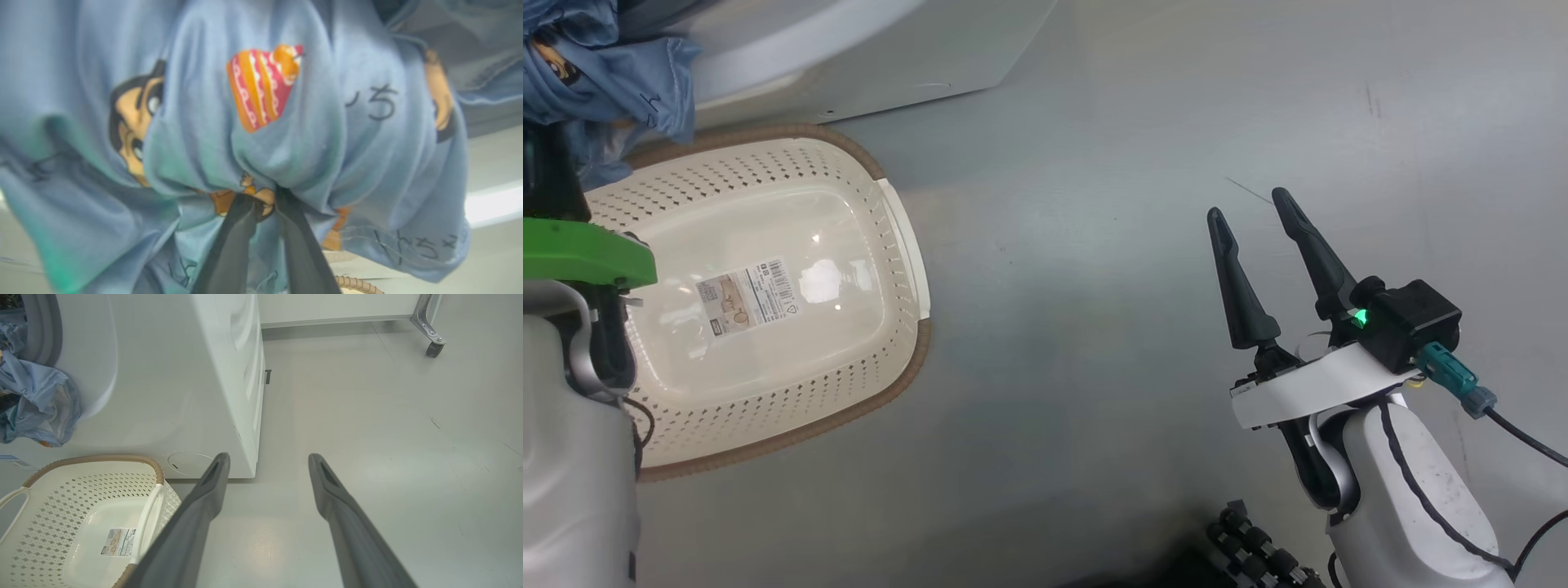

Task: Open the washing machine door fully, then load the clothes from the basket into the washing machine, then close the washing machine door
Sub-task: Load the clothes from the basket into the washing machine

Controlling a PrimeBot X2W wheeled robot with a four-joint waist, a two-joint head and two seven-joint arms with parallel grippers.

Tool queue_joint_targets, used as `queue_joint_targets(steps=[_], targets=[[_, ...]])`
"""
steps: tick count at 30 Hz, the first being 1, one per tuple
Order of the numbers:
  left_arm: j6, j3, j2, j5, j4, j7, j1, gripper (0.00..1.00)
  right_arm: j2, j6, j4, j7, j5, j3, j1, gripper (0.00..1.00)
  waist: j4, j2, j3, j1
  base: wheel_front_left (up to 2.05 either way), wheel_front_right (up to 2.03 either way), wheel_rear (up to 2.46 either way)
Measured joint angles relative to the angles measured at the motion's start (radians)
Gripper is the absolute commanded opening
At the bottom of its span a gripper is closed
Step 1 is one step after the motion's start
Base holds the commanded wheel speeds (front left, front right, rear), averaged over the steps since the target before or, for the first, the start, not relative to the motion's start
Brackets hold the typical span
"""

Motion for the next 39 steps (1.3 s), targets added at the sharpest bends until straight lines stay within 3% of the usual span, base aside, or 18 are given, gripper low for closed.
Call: queue_joint_targets(steps=[10, 19, 31, 39], targets=[[-0.001, 0.036, -0.061, -0.036, 0.026, -0.029, 0.005, 0.00, 0.000, -0.008, 0.018, 0.000, 0.001, -0.007, 0.000, 1.00, 0.013, 0.0000, -0.031, 0.0000, 0.00, 0.00, 0.00], [-0.035, 0.001, -0.090, -0.041, -0.044, -0.033, 0.071, 0.00, 0.000, -0.009, 0.031, 0.000, 0.001, -0.010, 0.001, 1.00, 0.039, 0.0000, -0.077, 0.0000, 0.00, 0.00, 0.00], [-0.044, -0.018, -0.065, -0.006, -0.194, -0.036, 0.068, 0.00, -0.001, -0.008, 0.037, 0.000, 0.038, 0.029, 0.009, 1.00, 0.033, 0.0000, -0.117, 0.0000, 0.00, 0.00, 0.00], [-0.031, -0.010, -0.020, 0.002, -0.191, 0.015, -0.061, 0.00, -0.001, -0.008, 0.037, 0.000, 0.072, 0.067, 0.013, 1.00, -0.012, 0.0000, -0.113, 0.0000, 0.00, 0.00, 0.00]])
